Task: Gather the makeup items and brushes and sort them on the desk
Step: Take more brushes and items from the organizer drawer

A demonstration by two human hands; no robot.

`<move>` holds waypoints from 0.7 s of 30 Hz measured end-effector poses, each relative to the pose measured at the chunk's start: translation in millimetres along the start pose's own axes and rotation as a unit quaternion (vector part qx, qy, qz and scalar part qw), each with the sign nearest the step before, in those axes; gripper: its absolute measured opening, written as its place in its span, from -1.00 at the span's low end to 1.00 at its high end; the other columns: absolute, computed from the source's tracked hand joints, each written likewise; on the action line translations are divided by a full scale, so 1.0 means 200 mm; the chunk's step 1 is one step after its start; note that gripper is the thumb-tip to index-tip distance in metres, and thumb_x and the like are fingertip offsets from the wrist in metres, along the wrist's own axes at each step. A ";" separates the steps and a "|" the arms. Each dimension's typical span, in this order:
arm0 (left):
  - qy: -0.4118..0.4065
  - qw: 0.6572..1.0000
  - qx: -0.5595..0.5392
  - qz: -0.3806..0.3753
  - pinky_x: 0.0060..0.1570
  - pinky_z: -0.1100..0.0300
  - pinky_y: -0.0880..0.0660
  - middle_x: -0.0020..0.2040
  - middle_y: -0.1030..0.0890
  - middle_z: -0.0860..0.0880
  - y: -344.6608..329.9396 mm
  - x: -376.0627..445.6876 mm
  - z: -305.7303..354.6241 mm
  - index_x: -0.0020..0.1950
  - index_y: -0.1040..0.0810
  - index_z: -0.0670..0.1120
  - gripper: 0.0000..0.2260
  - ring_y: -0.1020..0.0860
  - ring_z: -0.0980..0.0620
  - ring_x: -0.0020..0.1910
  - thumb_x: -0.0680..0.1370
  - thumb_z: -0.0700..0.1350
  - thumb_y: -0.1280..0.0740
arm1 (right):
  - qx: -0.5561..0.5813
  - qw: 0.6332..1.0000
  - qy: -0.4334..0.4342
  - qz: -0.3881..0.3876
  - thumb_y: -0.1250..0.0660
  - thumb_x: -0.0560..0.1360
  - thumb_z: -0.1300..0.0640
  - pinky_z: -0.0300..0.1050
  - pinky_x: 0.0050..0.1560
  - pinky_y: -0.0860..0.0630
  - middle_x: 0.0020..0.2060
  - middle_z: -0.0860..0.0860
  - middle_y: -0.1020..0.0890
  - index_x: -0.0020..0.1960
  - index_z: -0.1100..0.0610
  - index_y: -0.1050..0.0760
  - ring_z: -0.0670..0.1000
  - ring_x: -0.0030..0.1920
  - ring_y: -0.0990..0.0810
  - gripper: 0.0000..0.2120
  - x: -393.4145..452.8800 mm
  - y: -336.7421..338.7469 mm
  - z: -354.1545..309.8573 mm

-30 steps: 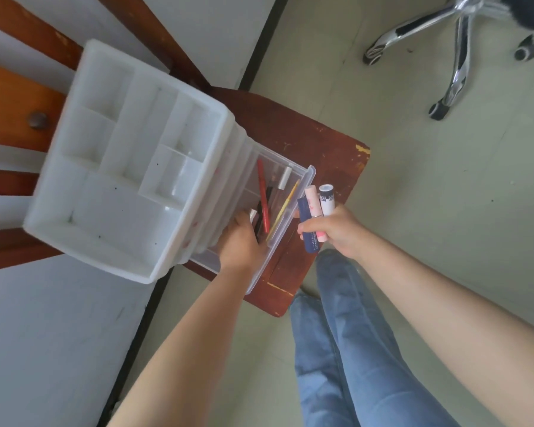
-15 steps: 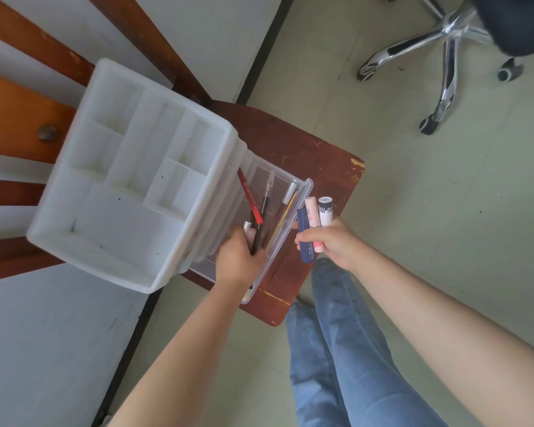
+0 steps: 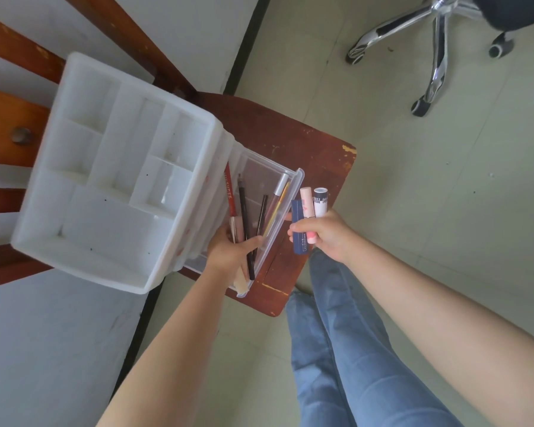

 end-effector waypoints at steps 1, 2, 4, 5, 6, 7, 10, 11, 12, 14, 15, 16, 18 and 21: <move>0.017 0.999 -0.028 -0.010 0.11 0.02 -0.48 -0.01 -0.55 -0.07 0.00 0.00 -0.01 0.09 -0.43 -0.09 -0.65 -0.55 -0.16 0.07 0.40 -0.08 -0.46 | 0.008 1.000 0.001 0.002 -0.26 0.40 0.49 -0.11 -0.19 -0.53 -0.26 0.10 -0.56 -0.20 0.16 -0.48 -0.03 -0.40 -0.55 -0.75 0.00 0.00 0.00; 0.031 0.998 -0.057 -0.022 0.10 0.01 -0.50 -0.04 -0.56 -0.08 0.00 0.00 -0.02 0.04 -0.43 -0.09 -0.70 -0.56 -0.16 0.03 0.40 -0.13 -0.46 | 0.015 1.000 0.002 0.005 -0.25 0.40 0.49 -0.13 -0.21 -0.54 -0.26 0.08 -0.56 -0.20 0.15 -0.48 -0.05 -0.41 -0.56 -0.75 -0.01 -0.01 0.01; 0.046 0.993 -0.096 -0.044 -0.09 0.09 -0.52 -0.16 -0.55 -0.09 0.00 0.00 -0.03 -0.06 -0.42 -0.10 -0.79 -0.56 -0.10 -0.16 0.42 -0.21 -0.43 | 0.026 1.000 0.002 0.006 -0.25 0.41 0.49 -0.16 -0.25 -0.55 -0.26 0.05 -0.57 -0.19 0.15 -0.48 -0.10 -0.44 -0.58 -0.75 -0.02 -0.01 0.01; 0.048 0.992 -0.105 -0.051 -0.19 0.14 -0.51 -0.23 -0.54 -0.08 0.00 0.00 -0.02 -0.10 -0.42 -0.09 -0.82 -0.54 -0.05 -0.26 0.44 -0.23 -0.41 | 0.028 1.000 0.002 0.005 -0.25 0.41 0.48 -0.15 -0.24 -0.55 -0.25 0.04 -0.57 -0.19 0.15 -0.48 -0.11 -0.46 -0.58 -0.76 -0.02 -0.02 0.01; 0.048 0.991 -0.111 -0.053 -0.23 0.16 -0.50 -0.27 -0.53 -0.07 -0.01 0.00 -0.02 -0.12 -0.42 -0.08 -0.84 -0.51 -0.01 -0.32 0.45 -0.25 -0.39 | 0.029 1.000 0.001 0.005 -0.25 0.42 0.48 -0.14 -0.22 -0.54 -0.25 0.04 -0.57 -0.19 0.15 -0.48 -0.11 -0.46 -0.58 -0.76 -0.02 -0.02 0.01; 0.046 0.991 -0.112 -0.054 -0.20 0.14 -0.50 -0.29 -0.52 -0.06 -0.01 0.01 -0.02 -0.14 -0.42 -0.07 -0.84 -0.50 0.01 -0.34 0.46 -0.25 -0.38 | 0.028 1.000 0.001 0.006 -0.25 0.42 0.48 -0.13 -0.21 -0.54 -0.26 0.05 -0.57 -0.19 0.15 -0.48 -0.09 -0.44 -0.58 -0.76 -0.02 -0.02 0.01; 0.040 0.992 -0.104 -0.061 -0.12 0.08 -0.50 -0.30 -0.52 -0.06 -0.01 0.02 -0.02 -0.18 -0.40 -0.04 -0.81 -0.50 0.01 -0.35 0.46 -0.27 -0.37 | 0.028 1.000 -0.001 0.004 -0.25 0.42 0.47 -0.10 -0.17 -0.52 -0.26 0.08 -0.55 -0.20 0.15 -0.48 -0.01 -0.35 -0.55 -0.76 -0.02 -0.02 0.01; 0.044 0.990 -0.117 -0.068 -0.16 0.10 -0.51 -0.30 -0.52 -0.07 0.00 0.02 -0.02 -0.16 -0.41 -0.06 -0.83 -0.50 0.01 -0.37 0.47 -0.28 -0.36 | 0.028 1.000 -0.002 0.002 -0.24 0.42 0.47 -0.08 -0.15 -0.52 -0.26 0.09 -0.55 -0.19 0.16 -0.48 0.01 -0.33 -0.54 -0.77 -0.02 -0.02 0.01; 0.049 0.987 -0.135 -0.077 -0.22 0.13 -0.51 -0.31 -0.52 -0.07 0.01 0.02 -0.01 -0.13 -0.42 -0.09 -0.85 -0.51 0.02 -0.42 0.47 -0.30 -0.34 | 0.029 1.000 -0.003 0.000 -0.24 0.42 0.47 -0.07 -0.14 -0.51 -0.25 0.10 -0.55 -0.19 0.16 -0.48 0.03 -0.31 -0.53 -0.77 -0.02 -0.02 0.01; 0.056 0.978 -0.174 -0.101 -0.26 0.15 -0.49 -0.34 -0.53 -0.07 0.03 0.04 0.03 -0.09 -0.43 -0.10 -0.85 -0.53 0.07 -0.51 0.49 -0.33 -0.31 | 0.027 1.000 -0.006 -0.002 -0.25 0.42 0.48 -0.06 -0.13 -0.51 -0.27 0.12 -0.54 -0.20 0.17 -0.48 0.05 -0.31 -0.53 -0.77 -0.02 -0.03 0.02; 0.058 0.975 -0.184 -0.114 -0.21 0.12 -0.50 -0.34 -0.54 -0.07 0.04 0.04 0.04 -0.08 -0.43 -0.10 -0.85 -0.53 0.07 -0.50 0.49 -0.34 -0.30 | 0.024 1.000 -0.007 -0.002 -0.25 0.41 0.48 -0.07 -0.15 -0.52 -0.29 0.11 -0.54 -0.20 0.18 -0.47 0.04 -0.32 -0.53 -0.78 -0.03 -0.04 0.02; 0.058 0.973 -0.186 -0.126 -0.13 0.08 -0.49 -0.32 -0.53 -0.07 0.04 0.05 0.06 -0.06 -0.43 -0.11 -0.85 -0.54 0.05 -0.44 0.49 -0.34 -0.29 | 0.020 1.000 -0.007 -0.002 -0.25 0.41 0.48 -0.09 -0.19 -0.52 -0.31 0.11 -0.53 -0.21 0.18 -0.46 0.02 -0.35 -0.54 -0.78 -0.03 -0.05 0.02; 0.048 0.977 -0.154 -0.138 -0.07 0.05 -0.45 -0.26 -0.51 -0.06 0.04 0.06 0.08 0.05 -0.43 -0.13 -0.81 -0.50 0.01 -0.31 0.49 -0.33 -0.29 | 0.014 1.000 -0.006 0.000 -0.25 0.41 0.48 -0.11 -0.21 -0.52 -0.36 0.10 -0.52 -0.24 0.19 -0.46 0.00 -0.39 -0.55 -0.79 -0.03 -0.07 0.02; 0.006 0.996 -0.042 -0.082 -0.27 0.15 -0.42 -0.28 -0.45 -0.03 0.03 0.06 0.09 0.07 -0.39 -0.10 -0.77 -0.46 -0.01 -0.31 0.47 -0.32 -0.30 | 0.029 1.000 -0.004 0.001 -0.25 0.41 0.47 -0.08 -0.16 -0.52 -0.31 0.11 -0.54 -0.22 0.18 -0.48 -0.01 -0.38 -0.56 -0.79 -0.03 -0.07 0.04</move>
Point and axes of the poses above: each hand's wrist, its own x-axis towards the middle knuckle, its own y-axis out of the back of the hand, z = x × y, the point moved 1 cm from there along x, towards the middle knuckle
